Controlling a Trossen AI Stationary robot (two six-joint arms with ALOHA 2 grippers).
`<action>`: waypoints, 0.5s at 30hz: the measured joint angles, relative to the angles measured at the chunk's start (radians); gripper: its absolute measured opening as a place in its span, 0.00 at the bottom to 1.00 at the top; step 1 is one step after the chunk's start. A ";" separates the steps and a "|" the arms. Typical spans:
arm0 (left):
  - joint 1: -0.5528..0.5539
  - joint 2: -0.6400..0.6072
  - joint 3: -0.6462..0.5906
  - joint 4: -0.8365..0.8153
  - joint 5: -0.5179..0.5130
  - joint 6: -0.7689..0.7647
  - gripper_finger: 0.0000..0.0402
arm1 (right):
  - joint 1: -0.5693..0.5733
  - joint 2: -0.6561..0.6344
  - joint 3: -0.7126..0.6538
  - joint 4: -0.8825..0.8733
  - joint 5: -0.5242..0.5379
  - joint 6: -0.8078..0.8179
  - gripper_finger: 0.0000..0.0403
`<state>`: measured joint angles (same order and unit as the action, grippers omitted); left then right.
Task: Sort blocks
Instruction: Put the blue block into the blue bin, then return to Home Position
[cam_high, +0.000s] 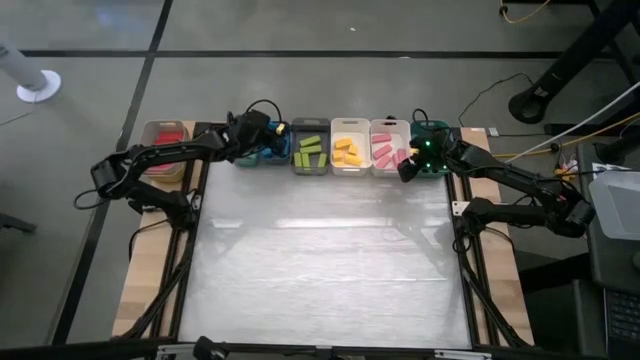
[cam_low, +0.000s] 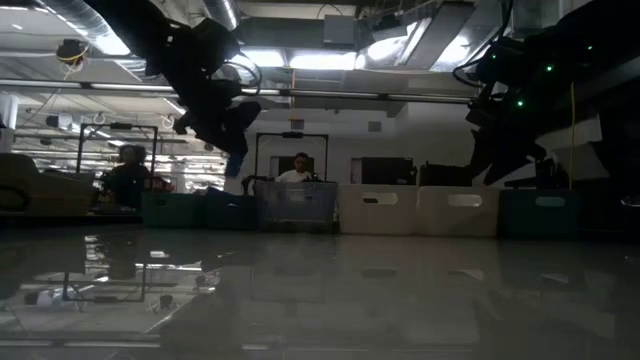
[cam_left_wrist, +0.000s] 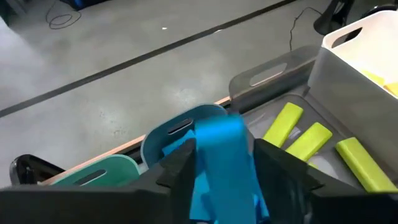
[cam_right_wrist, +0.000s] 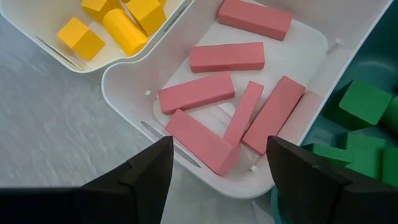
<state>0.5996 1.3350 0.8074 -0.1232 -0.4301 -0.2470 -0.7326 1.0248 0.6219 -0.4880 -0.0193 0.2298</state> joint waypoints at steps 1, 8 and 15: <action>0.002 0.000 0.000 -0.001 0.000 0.000 0.38 | 0.000 0.000 0.000 0.000 0.000 0.000 0.64; 0.005 0.000 0.000 -0.001 0.001 -0.016 0.51 | 0.000 0.000 0.000 0.000 0.000 0.000 0.64; -0.010 -0.035 0.000 -0.028 0.058 -0.030 0.52 | 0.000 -0.001 0.000 0.019 0.000 -0.025 0.64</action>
<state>0.5895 1.3000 0.8074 -0.1512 -0.3722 -0.2771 -0.7326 1.0238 0.6217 -0.4685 -0.0189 0.2046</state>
